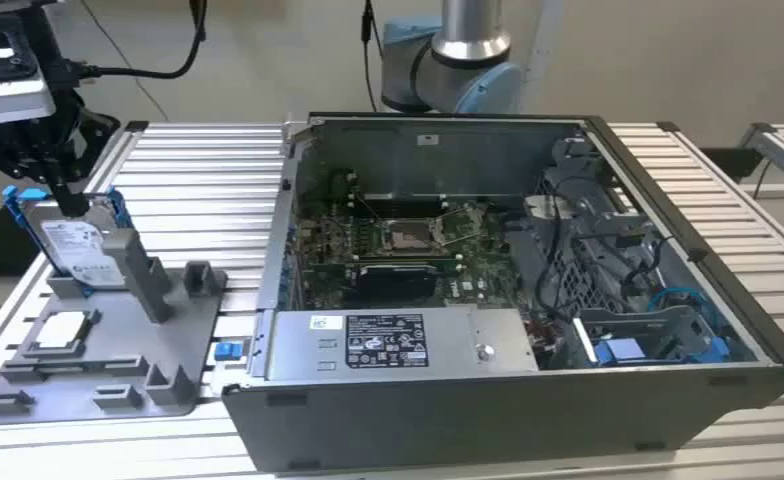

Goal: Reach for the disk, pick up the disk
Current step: 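Reach for the disk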

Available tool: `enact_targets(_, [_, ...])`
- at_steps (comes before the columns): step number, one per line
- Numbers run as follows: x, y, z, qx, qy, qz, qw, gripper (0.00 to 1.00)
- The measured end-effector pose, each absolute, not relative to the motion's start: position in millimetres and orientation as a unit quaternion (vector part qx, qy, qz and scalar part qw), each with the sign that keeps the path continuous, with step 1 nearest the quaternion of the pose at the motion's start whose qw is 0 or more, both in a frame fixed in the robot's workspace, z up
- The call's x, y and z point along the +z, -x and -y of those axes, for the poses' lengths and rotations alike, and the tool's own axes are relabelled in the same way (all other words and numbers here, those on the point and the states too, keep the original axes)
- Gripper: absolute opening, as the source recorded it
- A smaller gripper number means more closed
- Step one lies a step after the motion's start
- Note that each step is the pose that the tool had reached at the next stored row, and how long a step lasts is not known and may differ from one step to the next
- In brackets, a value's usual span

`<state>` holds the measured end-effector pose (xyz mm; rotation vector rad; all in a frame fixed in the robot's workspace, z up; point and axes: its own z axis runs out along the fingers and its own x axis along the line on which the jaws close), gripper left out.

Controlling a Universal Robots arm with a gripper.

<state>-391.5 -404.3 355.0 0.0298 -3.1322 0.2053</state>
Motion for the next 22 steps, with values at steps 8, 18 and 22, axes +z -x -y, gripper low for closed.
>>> enact_targets(8, [355.0,391.4,404.3,0.07,-0.009,0.998,0.001,0.0])
enact_targets(18, [354.9,398.9,374.7,0.069,-0.009,0.998,0.001,0.0])
enact_targets(22, [354.8,407.4,371.1,0.046,-0.009,0.999,-0.003,0.0])
